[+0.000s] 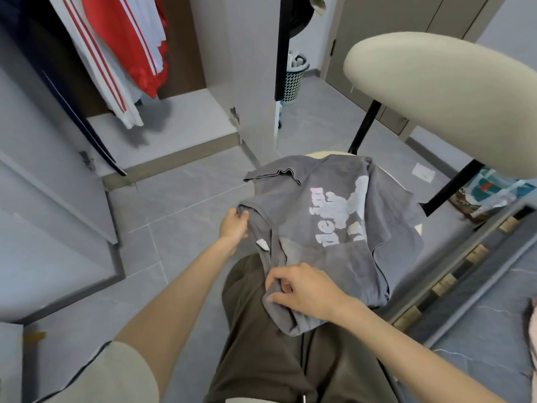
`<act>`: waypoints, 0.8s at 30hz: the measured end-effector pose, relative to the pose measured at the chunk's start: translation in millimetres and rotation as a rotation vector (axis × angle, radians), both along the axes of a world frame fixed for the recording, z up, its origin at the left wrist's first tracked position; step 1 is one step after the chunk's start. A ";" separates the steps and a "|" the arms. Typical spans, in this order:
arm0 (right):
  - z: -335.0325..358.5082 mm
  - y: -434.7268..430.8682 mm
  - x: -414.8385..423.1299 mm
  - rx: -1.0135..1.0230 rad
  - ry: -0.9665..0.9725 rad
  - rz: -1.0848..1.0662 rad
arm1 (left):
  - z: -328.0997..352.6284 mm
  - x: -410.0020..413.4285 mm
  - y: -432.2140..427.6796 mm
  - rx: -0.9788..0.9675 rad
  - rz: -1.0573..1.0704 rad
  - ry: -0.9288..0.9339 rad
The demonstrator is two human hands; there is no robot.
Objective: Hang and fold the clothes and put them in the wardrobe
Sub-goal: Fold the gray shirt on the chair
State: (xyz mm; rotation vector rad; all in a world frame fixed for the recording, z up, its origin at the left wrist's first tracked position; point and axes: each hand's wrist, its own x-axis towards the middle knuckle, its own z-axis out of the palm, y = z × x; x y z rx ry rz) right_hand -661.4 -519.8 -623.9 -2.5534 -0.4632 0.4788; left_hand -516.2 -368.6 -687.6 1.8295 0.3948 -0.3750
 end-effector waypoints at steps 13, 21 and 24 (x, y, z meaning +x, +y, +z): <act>-4.8 -10.1 10.2 0.269 0.157 -0.180 | -11.8 20.4 32.4 0.047 0.028 0.205; -8.7 -42.1 55.1 0.249 0.045 -0.395 | -15.5 28.9 26.2 0.192 -0.026 0.111; -13.4 -49.9 89.6 0.226 -0.003 -0.449 | -7.8 47.3 14.2 0.207 -0.101 -0.045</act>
